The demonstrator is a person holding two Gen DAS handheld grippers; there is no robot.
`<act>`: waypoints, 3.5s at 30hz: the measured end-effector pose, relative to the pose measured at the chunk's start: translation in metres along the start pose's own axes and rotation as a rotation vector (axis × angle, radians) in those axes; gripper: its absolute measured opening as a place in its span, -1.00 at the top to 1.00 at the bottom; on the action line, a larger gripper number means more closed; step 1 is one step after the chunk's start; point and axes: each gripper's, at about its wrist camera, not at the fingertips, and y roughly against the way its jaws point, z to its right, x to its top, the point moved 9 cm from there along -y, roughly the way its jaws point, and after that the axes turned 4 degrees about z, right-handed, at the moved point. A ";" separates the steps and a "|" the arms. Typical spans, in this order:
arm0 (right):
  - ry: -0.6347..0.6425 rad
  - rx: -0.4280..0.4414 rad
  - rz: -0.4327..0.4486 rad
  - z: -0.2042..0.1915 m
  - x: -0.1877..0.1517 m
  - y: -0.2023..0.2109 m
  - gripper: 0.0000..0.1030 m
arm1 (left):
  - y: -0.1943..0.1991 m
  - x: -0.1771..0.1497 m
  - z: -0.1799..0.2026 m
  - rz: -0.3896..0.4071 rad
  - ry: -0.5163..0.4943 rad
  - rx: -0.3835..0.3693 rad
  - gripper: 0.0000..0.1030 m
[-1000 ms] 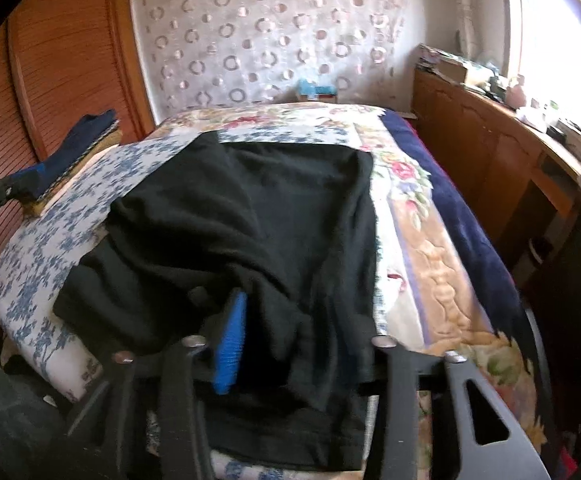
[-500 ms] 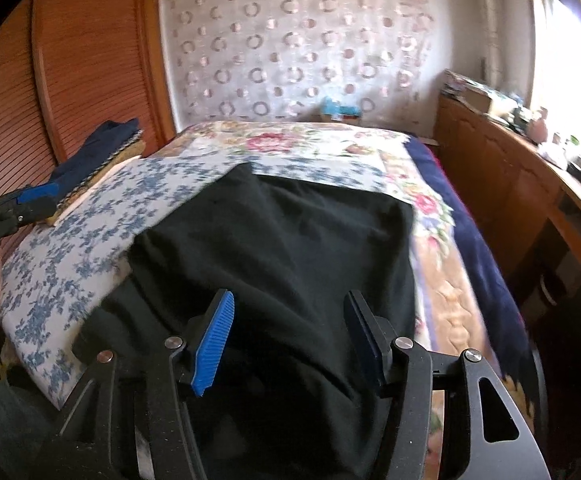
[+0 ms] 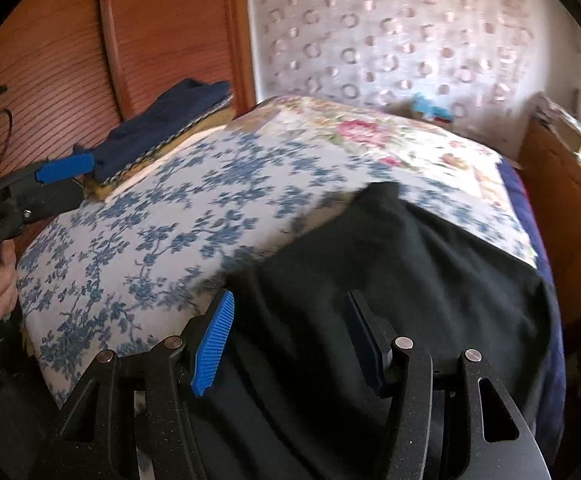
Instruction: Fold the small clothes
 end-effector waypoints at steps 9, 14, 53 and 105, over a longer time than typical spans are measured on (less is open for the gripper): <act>0.096 0.018 -0.123 -0.019 0.001 -0.056 -0.14 | 0.000 -0.005 -0.009 -0.006 0.012 0.004 -0.46; 0.125 -0.005 -0.129 -0.025 0.001 -0.072 -0.15 | 0.000 -0.005 -0.009 -0.006 0.013 0.003 -0.46; 0.000 -0.428 0.045 0.172 0.051 0.048 0.84 | -0.012 -0.017 0.017 -0.053 -0.019 -0.049 -0.46; -0.166 -0.189 -0.103 0.081 -0.110 0.108 0.81 | -0.049 -0.080 0.105 -0.263 -0.109 -0.217 -0.46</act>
